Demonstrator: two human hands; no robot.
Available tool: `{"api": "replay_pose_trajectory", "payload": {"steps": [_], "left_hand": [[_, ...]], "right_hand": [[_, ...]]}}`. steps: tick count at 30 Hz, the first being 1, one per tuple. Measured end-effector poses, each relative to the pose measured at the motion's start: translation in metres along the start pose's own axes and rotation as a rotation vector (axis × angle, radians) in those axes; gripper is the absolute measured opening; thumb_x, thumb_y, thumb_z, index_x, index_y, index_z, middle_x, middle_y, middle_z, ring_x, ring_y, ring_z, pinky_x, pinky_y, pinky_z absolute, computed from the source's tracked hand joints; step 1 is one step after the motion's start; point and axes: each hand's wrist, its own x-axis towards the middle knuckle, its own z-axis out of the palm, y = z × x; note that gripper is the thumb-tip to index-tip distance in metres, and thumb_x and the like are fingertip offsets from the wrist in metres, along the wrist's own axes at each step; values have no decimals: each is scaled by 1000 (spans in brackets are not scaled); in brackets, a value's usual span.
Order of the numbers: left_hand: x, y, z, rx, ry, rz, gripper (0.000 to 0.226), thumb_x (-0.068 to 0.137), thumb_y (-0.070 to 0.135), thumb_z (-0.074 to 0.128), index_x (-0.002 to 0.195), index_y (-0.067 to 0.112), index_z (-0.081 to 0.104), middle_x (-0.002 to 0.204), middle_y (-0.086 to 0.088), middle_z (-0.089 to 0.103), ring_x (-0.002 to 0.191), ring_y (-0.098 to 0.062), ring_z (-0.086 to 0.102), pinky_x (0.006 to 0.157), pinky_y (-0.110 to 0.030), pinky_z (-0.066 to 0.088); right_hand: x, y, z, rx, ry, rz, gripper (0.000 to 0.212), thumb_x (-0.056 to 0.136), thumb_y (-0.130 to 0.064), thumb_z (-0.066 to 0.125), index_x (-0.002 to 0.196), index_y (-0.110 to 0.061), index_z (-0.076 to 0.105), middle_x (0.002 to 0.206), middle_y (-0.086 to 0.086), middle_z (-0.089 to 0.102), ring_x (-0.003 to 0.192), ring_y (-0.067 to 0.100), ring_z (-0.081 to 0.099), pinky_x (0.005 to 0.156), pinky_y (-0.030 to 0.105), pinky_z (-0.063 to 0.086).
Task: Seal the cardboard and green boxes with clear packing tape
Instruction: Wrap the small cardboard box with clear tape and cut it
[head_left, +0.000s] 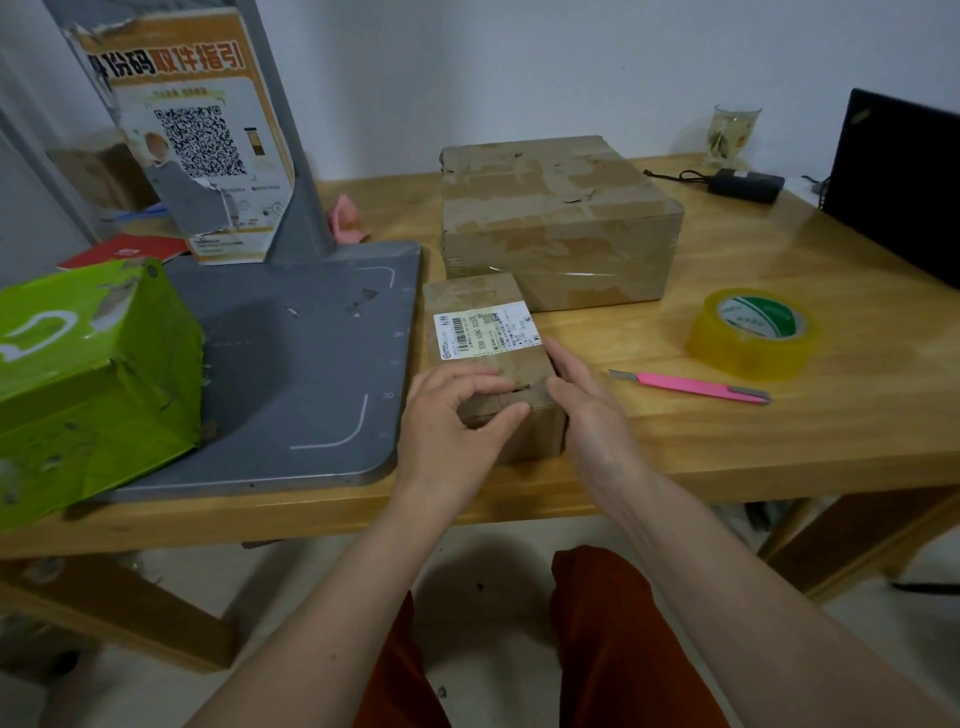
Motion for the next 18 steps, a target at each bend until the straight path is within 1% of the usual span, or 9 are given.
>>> {"api": "replay_pose_trajectory", "payload": {"steps": [3,6,8,10,13,15,16,18], "left_hand": [[5,4,-3,32,-62,-46,34,78,30,79,111,37,69,114,25,50,122,1,36,99,-20,35],[8,7,-5,106,-127,-31,40,83,39,74,122,35,66,116,22,48,123,-4,31,100,-24,34],[8,7,-4,163,-136,-5,41,84,46,70,123,37,66,113,19,48,121,-7,31,102,-28,37],[7,7,-2,218,-128,22,40,86,49,66,124,37,65,113,18,48,119,-7,30,101,-30,39],[3,7,-1,297,-110,75,39,89,48,62,127,37,63,120,16,49,120,-6,29,97,-30,43],[1,8,-1,334,-96,112,38,90,47,61,126,36,64,122,15,50,120,-7,30,95,-30,44],[0,8,0,346,-84,130,36,90,46,61,125,35,65,122,14,51,121,-8,31,94,-31,45],[-1,8,1,369,-60,163,34,90,44,62,123,33,67,121,12,54,121,-10,33,90,-32,47]], "right_hand": [[3,-3,4,23,38,27,40,100,-10,42,135,-29,50,124,-8,61,116,13,57,103,40,46],[7,-2,8,-9,99,50,41,100,-11,43,136,-27,51,128,-4,59,118,16,55,103,40,46],[9,-3,11,-14,115,57,40,99,-10,43,135,-26,52,130,-2,58,119,18,54,103,42,46],[11,-2,11,-3,114,62,39,99,-11,44,134,-27,51,128,-1,59,118,19,55,102,43,47],[10,-2,10,14,92,70,37,99,-11,47,133,-26,52,122,-3,62,115,17,58,100,40,48],[10,-2,9,-22,67,56,39,98,-13,49,134,-26,52,123,-4,63,116,17,58,100,41,48],[10,-3,10,-52,54,50,40,97,-14,50,135,-27,51,124,-4,63,116,16,57,100,40,48],[10,-7,11,-97,40,29,40,98,-13,49,136,-24,49,124,-5,62,115,13,57,97,33,49]]}}
